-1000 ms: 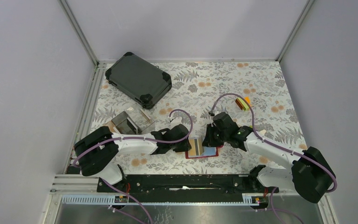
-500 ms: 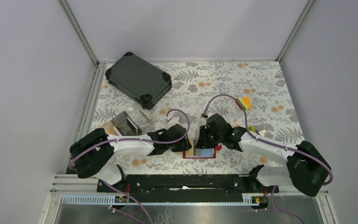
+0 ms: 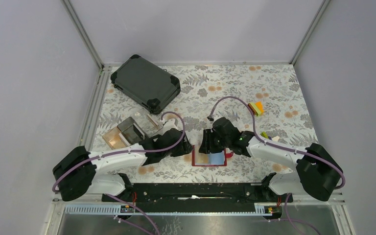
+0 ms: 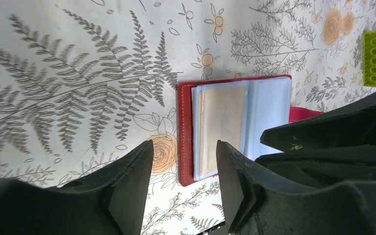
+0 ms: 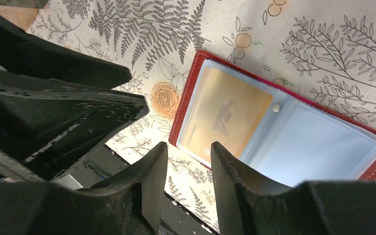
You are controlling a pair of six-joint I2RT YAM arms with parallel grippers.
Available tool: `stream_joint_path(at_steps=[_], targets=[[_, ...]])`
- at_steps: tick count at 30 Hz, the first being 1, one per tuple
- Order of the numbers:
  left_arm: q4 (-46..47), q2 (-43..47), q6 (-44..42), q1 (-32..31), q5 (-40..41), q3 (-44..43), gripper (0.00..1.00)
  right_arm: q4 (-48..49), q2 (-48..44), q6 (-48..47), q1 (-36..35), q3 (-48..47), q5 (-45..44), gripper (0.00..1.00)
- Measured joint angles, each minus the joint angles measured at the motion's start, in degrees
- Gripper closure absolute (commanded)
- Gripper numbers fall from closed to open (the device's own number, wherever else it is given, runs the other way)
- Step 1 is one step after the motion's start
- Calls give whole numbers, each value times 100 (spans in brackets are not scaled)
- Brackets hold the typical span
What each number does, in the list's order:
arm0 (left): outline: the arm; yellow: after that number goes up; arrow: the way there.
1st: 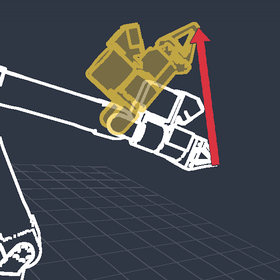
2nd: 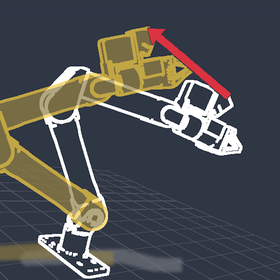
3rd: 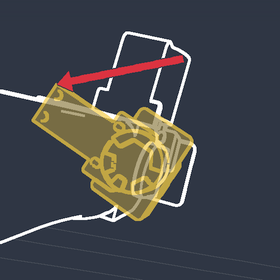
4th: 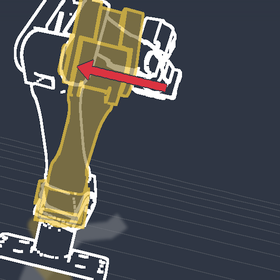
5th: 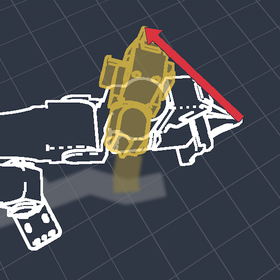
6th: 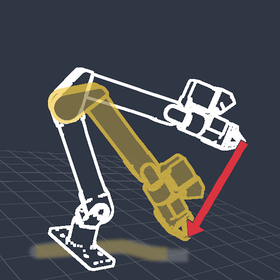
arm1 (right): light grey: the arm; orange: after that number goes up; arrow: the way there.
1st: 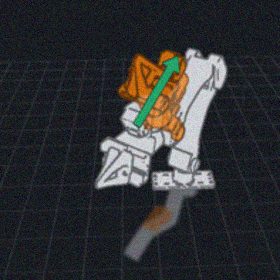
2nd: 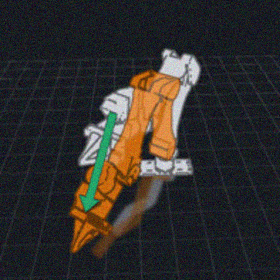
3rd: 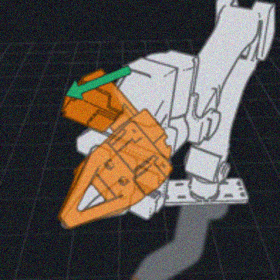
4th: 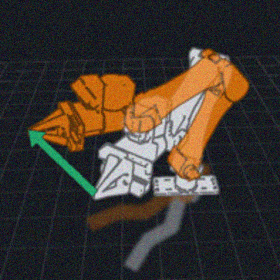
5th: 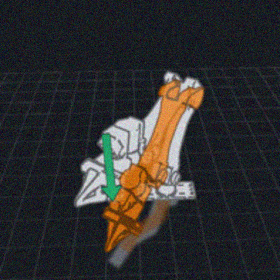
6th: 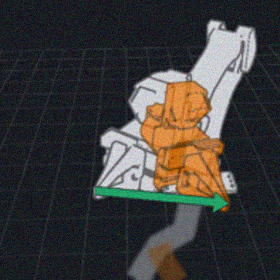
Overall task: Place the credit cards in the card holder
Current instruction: Insert the credit card into the card holder, then pick up the credit card from the storage box.
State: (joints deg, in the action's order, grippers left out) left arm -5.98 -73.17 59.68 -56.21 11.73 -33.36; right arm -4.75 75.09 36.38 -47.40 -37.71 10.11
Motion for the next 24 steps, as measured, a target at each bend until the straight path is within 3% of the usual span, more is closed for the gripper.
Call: stream_joint_path(at_steps=[4, 10, 13, 19, 24], targets=[[-289, 437, -109, 142, 107, 20, 40, 133, 170, 2, -46, -59, 0, 51], [-1043, 1198, -564, 704, 221, -74, 12, 48, 216, -33, -72, -140, -264, 38], [-1541, 1469, -898, 1182, 203, -330, 3, -111, 175, -166, -72, -343, -566, 34], [-2299, 1808, -1537, 2441, 177, -914, 1, -271, 151, -560, -72, -855, -1014, 30], [-2492, 1829, -1657, 3429, -24, -879, 2, -249, 157, -737, -72, -940, -1071, 30]])
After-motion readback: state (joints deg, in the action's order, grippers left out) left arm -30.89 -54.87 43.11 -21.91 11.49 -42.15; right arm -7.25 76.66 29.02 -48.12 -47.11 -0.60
